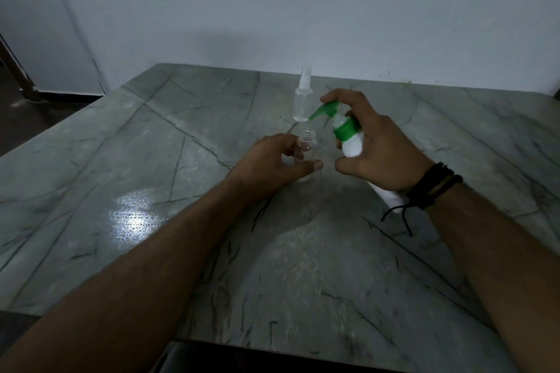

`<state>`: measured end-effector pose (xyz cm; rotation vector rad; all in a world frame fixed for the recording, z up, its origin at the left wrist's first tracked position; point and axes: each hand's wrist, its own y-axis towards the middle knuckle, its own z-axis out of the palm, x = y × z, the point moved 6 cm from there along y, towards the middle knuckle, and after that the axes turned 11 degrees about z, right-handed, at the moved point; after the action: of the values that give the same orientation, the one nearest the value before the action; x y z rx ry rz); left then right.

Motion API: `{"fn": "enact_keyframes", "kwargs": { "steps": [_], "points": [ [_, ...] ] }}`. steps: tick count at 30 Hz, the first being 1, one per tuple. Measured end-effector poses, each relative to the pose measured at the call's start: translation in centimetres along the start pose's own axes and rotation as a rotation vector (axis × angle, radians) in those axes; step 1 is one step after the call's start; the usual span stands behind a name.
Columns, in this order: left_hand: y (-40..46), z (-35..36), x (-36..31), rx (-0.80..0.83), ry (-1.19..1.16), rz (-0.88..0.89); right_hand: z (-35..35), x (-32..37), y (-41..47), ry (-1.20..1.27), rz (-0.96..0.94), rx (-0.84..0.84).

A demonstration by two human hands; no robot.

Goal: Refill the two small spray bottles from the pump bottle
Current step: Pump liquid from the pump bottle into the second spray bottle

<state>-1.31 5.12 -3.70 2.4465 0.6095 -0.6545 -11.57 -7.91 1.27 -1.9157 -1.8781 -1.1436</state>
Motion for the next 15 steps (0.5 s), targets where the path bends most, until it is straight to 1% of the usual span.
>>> {"fn": "enact_keyframes", "kwargs": {
  "steps": [15],
  "points": [
    [-0.19, 0.03, -0.17, 0.023, 0.017, -0.026, 0.28, -0.03, 0.09, -0.036, 0.024, -0.001]
  ]
}}
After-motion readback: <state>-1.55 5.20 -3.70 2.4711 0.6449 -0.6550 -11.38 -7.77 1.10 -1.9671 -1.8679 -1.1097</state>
